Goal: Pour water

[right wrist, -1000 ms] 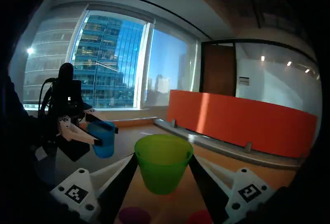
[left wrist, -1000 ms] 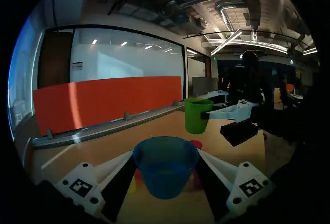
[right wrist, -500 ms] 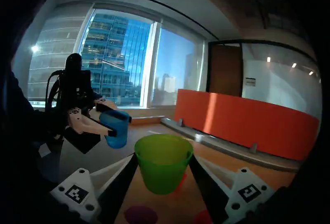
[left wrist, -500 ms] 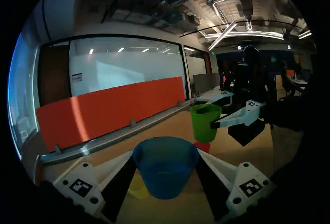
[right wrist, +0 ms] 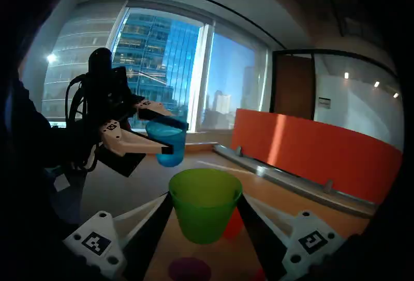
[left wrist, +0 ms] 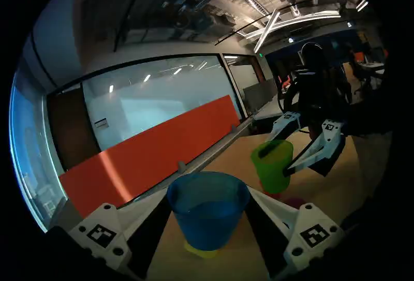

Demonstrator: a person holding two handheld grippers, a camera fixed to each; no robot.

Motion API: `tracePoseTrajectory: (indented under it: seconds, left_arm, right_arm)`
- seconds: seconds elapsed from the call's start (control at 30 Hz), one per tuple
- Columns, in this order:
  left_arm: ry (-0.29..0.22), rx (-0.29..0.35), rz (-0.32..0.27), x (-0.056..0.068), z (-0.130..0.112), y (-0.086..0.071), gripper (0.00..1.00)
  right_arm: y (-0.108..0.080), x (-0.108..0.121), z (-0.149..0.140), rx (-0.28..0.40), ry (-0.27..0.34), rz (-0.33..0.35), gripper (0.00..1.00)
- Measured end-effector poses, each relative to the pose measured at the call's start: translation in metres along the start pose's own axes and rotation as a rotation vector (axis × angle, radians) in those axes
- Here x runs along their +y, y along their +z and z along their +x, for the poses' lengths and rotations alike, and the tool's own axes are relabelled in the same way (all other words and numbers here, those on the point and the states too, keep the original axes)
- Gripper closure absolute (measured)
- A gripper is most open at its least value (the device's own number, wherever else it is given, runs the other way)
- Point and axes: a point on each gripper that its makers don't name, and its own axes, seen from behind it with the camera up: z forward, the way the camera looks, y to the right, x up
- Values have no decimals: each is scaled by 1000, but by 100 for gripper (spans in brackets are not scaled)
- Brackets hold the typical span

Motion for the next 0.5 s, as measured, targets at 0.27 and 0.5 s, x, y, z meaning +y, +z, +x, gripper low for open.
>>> tracePoseTrajectory:
  seconds: [0.27, 0.5]
  left_arm:
    - [106, 22, 12, -1, 14, 0, 12]
    - [182, 25, 31, -6, 23, 2, 13]
  right_arm:
    - [5, -15, -4, -10, -4, 45, 10]
    - [10, -29, -7, -18, -6, 82, 10]
